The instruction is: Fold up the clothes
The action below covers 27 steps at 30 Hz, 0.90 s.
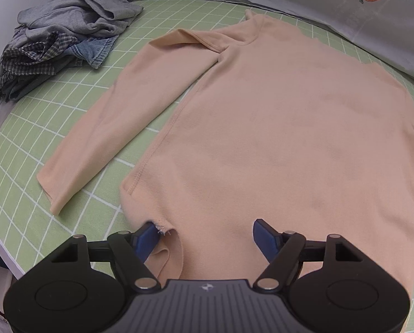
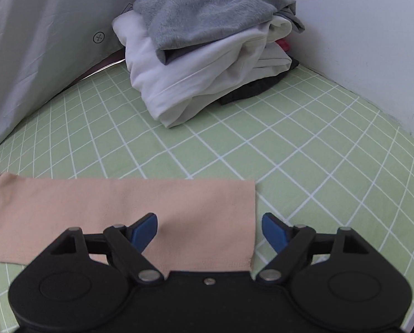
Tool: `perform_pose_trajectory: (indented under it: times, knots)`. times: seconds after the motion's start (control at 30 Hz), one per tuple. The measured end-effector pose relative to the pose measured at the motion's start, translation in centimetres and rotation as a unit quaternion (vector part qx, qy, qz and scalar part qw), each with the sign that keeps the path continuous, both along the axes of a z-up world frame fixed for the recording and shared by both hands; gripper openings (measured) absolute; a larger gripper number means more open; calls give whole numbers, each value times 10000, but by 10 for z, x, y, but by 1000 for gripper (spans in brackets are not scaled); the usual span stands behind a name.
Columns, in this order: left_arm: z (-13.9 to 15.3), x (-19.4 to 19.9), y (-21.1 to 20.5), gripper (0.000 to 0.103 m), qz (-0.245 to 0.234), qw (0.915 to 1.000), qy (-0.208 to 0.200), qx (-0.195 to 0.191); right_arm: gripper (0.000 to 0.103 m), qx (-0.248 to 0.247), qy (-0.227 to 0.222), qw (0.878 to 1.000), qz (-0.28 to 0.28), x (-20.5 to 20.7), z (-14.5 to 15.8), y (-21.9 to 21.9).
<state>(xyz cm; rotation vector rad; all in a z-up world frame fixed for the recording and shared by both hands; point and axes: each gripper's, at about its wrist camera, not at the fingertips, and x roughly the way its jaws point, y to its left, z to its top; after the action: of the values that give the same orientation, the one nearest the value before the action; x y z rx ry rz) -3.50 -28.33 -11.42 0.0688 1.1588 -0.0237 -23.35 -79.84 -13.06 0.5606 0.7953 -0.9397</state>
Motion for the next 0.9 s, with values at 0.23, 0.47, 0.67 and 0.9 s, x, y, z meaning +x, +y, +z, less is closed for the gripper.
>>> perform_pose_trajectory:
  times: [0.23,0.47,0.67,0.9]
  knots:
    - [-1,-1,-10,75,-169,9999,28,-7,14,-71,-24,9995,298,-15,-1,15]
    - [0,-14,0,75,-315,9994,38,-113,11,219,-138,9996,119,-50,2,53]
    - [2,-18,26,75,-410,9990,62,-161,11,282,16,9995,161,-56,8,109]
    - [3,-11,82,75,-206,9993,45,-318,11,399,110,9989,-225,-43,16,156]
